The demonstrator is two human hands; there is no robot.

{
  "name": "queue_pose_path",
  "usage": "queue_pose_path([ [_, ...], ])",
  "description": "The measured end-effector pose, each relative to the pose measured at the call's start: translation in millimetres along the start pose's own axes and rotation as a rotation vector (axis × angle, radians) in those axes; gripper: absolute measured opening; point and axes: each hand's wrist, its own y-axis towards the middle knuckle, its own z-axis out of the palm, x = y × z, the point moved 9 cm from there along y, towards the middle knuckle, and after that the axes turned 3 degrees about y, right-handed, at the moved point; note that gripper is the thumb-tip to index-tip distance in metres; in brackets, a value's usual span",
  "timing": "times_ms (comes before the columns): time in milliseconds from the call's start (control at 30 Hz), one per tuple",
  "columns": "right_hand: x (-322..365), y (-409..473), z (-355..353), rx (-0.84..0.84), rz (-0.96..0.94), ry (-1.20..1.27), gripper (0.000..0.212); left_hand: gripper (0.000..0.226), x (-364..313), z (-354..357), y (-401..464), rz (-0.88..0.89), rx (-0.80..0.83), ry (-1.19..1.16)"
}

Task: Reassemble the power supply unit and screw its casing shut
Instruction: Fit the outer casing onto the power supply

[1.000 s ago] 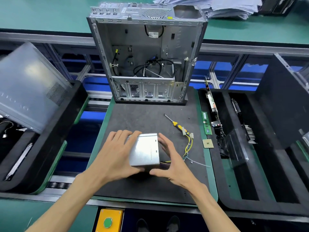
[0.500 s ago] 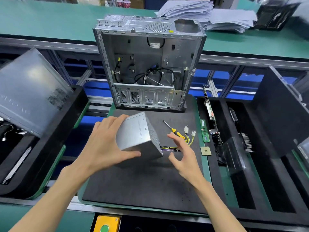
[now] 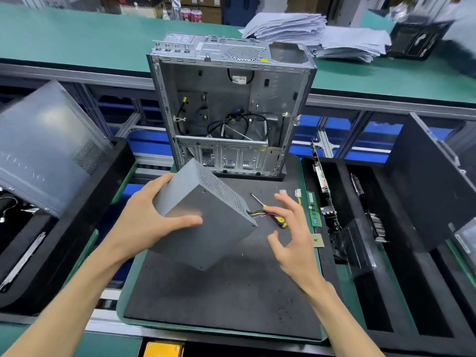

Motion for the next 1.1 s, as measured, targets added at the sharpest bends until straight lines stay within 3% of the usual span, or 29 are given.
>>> queue_pose_path([
  [300, 12.2, 29.9, -0.1, 0.091, -0.113, -0.037, 0.052, 0.062, 34.3, 10.7, -0.5, -0.159, 0.094, -0.458],
  [533, 24.2, 52.6, 16.3, 0.114, -0.106, -0.042, 0.043, 0.073, 79.3, 35.3, -15.2, -0.419, 0.115, -0.646],
  [633, 34.5, 48.5, 14.6, 0.049, -0.157, -0.035, 0.037, 0.075, 90.2, 46.6, -21.2, -0.496, 0.133, -0.727],
  [733, 25.0, 32.8, 7.9, -0.060, -0.001, 0.116, 0.022, 0.073, 92.5, 53.7, -23.7, -0.515, 0.146, -0.788],
  [833, 5.1, 15.8, 22.8, -0.002, 0.288, 0.248, 0.019, 0.073, 89.4, 62.8, -24.4, -0.521, 0.172, -0.809],
  [1000, -12.7, 3.6, 48.8, 0.145, 0.496, 0.323, 0.055, 0.073, 85.2, 82.4, -24.2, -0.559, 0.183, -0.836],
  [1100, -18.8, 2.3, 52.5, 0.184, 0.579, 0.360, 0.063, 0.078, 87.2, 89.1, -23.2, -0.579, 0.154, -0.873],
])
